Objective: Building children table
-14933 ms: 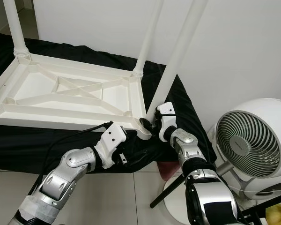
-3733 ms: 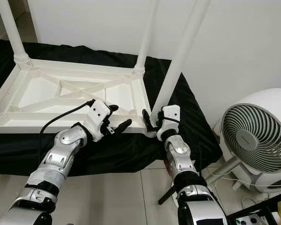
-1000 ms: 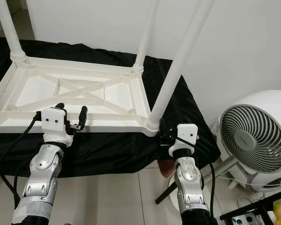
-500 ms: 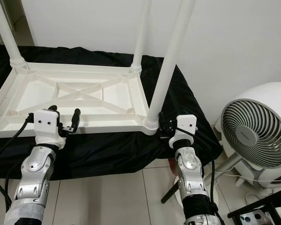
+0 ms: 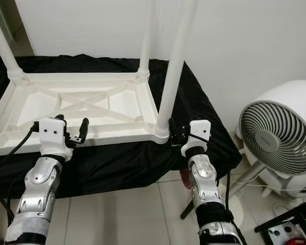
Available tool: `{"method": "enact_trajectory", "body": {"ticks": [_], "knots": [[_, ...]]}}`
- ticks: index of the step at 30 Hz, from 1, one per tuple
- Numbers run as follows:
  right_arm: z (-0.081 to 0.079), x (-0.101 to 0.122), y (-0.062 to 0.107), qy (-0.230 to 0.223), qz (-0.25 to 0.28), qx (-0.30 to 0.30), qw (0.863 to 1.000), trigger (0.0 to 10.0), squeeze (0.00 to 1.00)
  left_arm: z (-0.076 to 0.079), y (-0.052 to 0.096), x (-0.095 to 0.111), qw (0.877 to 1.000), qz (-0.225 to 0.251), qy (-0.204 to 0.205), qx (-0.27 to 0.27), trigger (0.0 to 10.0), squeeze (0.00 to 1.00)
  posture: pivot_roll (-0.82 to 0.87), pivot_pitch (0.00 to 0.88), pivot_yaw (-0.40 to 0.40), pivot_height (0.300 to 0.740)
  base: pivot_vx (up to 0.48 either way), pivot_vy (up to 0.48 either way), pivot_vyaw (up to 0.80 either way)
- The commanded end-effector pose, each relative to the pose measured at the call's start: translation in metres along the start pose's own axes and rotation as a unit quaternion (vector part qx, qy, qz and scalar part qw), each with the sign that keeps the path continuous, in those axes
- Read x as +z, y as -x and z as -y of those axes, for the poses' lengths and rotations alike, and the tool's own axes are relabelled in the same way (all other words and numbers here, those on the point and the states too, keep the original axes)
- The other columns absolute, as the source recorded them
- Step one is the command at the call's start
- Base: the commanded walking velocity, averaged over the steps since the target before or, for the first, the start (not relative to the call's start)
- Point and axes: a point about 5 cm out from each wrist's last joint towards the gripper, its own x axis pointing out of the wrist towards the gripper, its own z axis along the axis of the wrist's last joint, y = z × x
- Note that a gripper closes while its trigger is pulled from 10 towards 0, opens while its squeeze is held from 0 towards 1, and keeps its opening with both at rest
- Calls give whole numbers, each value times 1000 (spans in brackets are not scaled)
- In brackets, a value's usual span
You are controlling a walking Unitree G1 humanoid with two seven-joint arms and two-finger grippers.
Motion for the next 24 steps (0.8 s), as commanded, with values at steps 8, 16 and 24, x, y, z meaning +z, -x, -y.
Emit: {"method": "enact_trajectory", "body": {"ticks": [8, 16, 24], "knots": [[-5, -3, -5, -20, 1, 0, 1000, 10000, 0, 8, -9, -4, 1000, -6, 7, 12, 10000, 0, -91, 0, -21, 740, 0, 0, 0], [1, 3, -6, -6, 14, 3, 1000, 10000, 0, 6, -18, 3, 1000, 14, 7, 23, 10000, 0, -91, 0, -57, 740, 0, 0, 0], [-2, 12, -1, 3, 28, 6, 1000, 10000, 0, 13, -25, 9, 999, 30, 2, 24, 10000, 0, -50, 7, -132, 740, 0, 0, 0]]}}
